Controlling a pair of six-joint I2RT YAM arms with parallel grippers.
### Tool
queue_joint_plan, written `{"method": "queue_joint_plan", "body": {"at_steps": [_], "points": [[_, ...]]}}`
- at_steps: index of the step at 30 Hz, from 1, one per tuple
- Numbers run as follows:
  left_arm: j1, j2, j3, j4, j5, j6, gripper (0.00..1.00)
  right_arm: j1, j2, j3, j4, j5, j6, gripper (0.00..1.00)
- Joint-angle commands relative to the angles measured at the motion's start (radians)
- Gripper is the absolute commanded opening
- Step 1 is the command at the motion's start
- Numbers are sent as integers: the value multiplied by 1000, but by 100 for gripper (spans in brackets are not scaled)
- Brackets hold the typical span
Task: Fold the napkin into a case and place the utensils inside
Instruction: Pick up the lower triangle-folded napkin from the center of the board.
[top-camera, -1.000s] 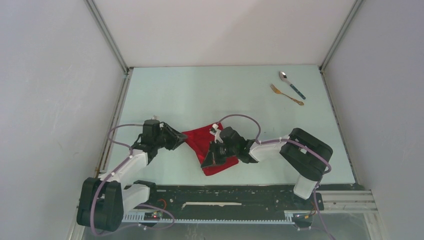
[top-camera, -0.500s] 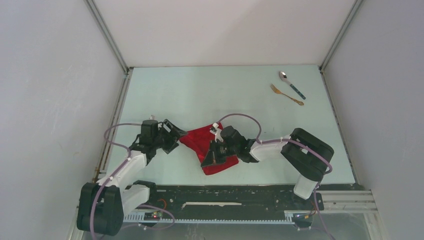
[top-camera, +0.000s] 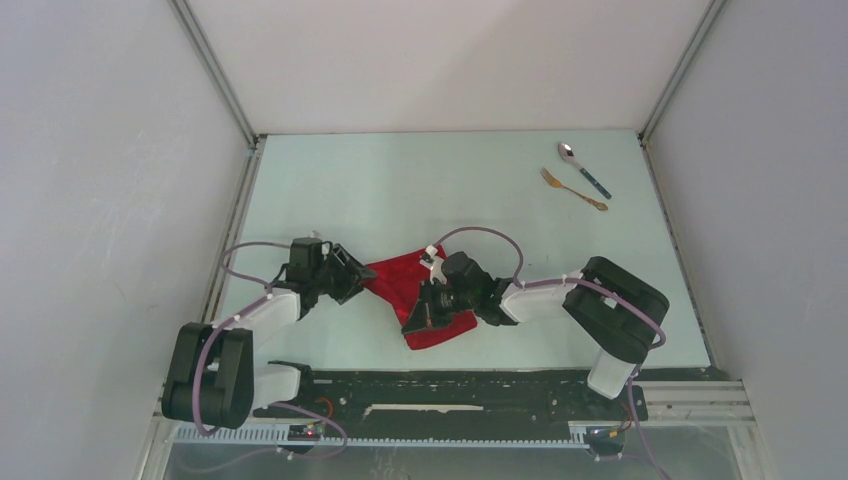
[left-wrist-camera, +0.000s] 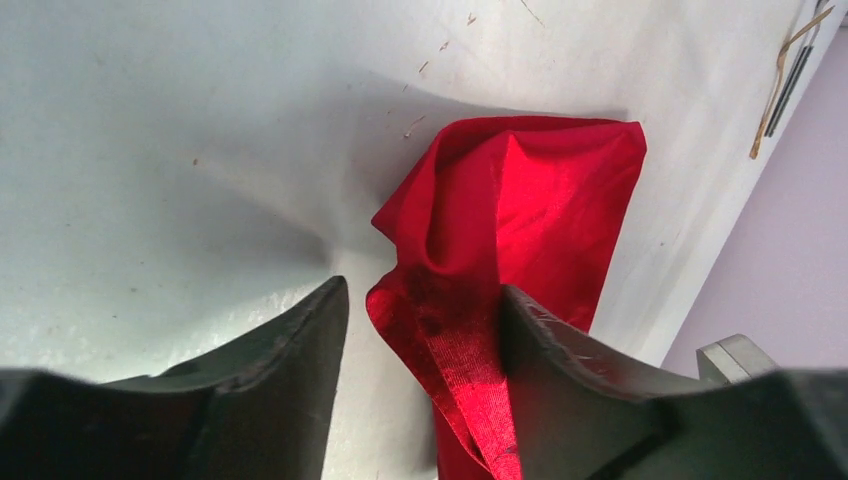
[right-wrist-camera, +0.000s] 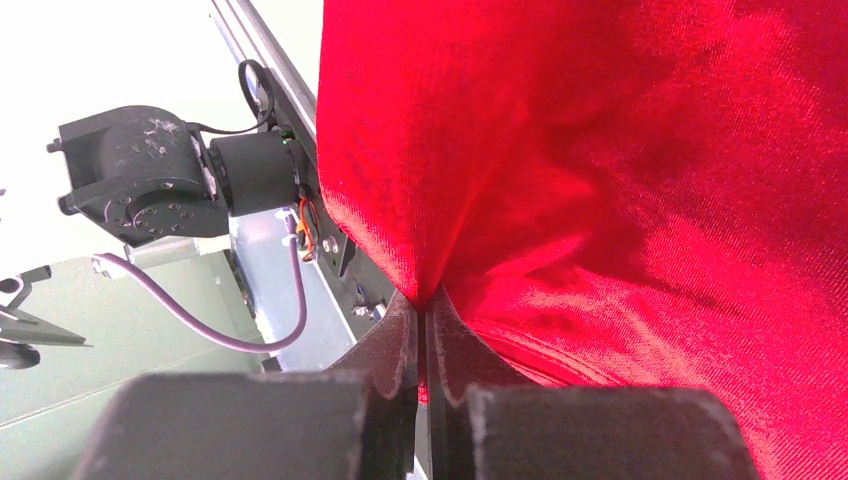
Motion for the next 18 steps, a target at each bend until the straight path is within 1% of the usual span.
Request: {"method": "queue_joint_plan", "body": {"at_steps": [1,5,10,15,17,18], "points": [[5,-33,39,22,-28,49,55,7,-38,-1,18,-1,-4,0],[-2,-61,61,-44,-70,77,42,13,-29,-6,26,-4,-5,0],[-27,-52,98,-72,-82,85,25,15,-27,-34,54,-6,8,0],[-109,-29,179,-124,-140,82,18,8,-24,-79,86,-12,17,0],[-141,-9,215,-151,-166,80,17,1,-23,-100,103,-18,22,0],[-159,1,234,-166,-193,78,15,-3,-22,-110,113,-23,26,0]]}}
